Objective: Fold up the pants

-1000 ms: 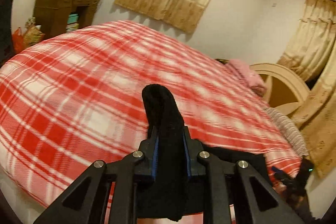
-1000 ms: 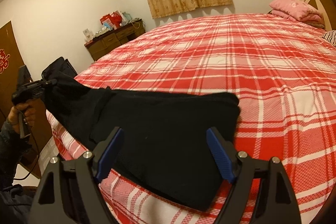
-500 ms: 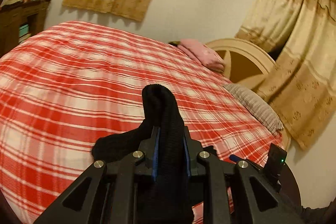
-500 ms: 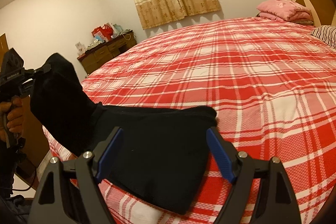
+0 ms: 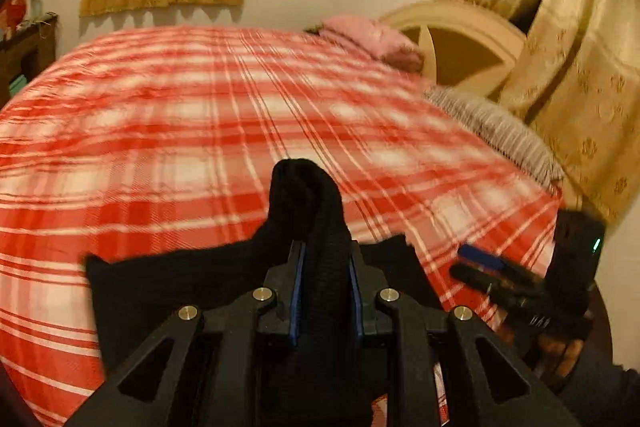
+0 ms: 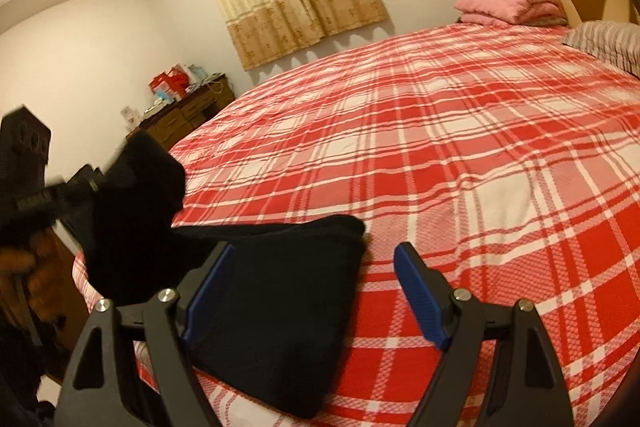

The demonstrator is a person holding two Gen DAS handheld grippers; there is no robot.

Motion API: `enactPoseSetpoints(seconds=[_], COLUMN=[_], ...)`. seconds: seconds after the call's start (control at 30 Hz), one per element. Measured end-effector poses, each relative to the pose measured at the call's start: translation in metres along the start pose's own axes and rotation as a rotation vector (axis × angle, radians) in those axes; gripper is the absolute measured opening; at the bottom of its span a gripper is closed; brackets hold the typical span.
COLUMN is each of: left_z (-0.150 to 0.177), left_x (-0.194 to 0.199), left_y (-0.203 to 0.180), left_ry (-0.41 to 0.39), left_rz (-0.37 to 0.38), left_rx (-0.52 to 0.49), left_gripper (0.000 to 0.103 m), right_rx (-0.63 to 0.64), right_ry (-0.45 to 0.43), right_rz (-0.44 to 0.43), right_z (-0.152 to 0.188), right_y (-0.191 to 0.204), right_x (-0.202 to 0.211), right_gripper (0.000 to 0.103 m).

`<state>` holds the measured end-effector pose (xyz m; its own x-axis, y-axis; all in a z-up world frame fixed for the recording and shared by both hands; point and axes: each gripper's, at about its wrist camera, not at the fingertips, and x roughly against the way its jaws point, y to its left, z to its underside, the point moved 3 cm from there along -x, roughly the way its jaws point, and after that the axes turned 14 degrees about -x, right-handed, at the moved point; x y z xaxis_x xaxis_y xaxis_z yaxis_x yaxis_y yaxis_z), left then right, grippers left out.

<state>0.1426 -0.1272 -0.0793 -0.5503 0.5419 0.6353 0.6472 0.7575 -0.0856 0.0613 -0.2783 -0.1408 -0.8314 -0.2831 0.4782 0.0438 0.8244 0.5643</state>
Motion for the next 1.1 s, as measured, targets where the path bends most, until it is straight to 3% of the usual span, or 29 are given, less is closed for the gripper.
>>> enactPoseSetpoints(seconds=[0.2, 0.33, 0.4, 0.47, 0.5, 0.57, 0.73, 0.87, 1.0, 1.1], left_z=[0.019, 0.011, 0.006, 0.003, 0.004, 0.01, 0.042, 0.071, 0.083, 0.084], left_x=[-0.035, -0.013, 0.001, 0.021, 0.027, 0.041, 0.041, 0.031, 0.026, 0.026], left_y=[-0.029, -0.045, -0.051, -0.047, -0.044, -0.03, 0.021, 0.062, 0.076, 0.075], left_ry=[0.055, -0.02, -0.063, -0.112, -0.131, -0.165, -0.09, -0.034, -0.024, -0.036], left_rz=[-0.016, -0.003, -0.027, -0.097, -0.117, -0.168, -0.336, -0.322, -0.323, -0.316], left_rx=[-0.076, -0.121, -0.15, -0.166, -0.163, -0.159, -0.099, 0.066, 0.122, 0.122], left_gripper=[0.024, 0.026, 0.036, 0.074, 0.078, 0.08, 0.08, 0.08, 0.08, 0.08], right_rx=[-0.071, -0.091, -0.094, -0.098, -0.098, -0.096, -0.079, -0.011, -0.011, 0.017], right_ry=[-0.016, -0.018, -0.021, -0.026, -0.029, -0.025, 0.045, 0.142, 0.25, 0.292], right_rz=[0.037, 0.041, 0.036, 0.021, 0.011, -0.008, -0.071, -0.069, -0.015, 0.024], right_z=[-0.006, -0.008, -0.008, -0.009, -0.01, -0.01, 0.0, 0.017, 0.032, 0.041], right_y=[-0.016, -0.02, -0.02, -0.019, -0.017, -0.012, 0.01, 0.036, 0.042, 0.044], right_x=[0.001, 0.002, 0.003, 0.006, 0.008, 0.009, 0.004, -0.013, -0.041, -0.054], right_gripper=[0.084, 0.084, 0.084, 0.084, 0.084, 0.084, 0.084, 0.083, 0.065, 0.029])
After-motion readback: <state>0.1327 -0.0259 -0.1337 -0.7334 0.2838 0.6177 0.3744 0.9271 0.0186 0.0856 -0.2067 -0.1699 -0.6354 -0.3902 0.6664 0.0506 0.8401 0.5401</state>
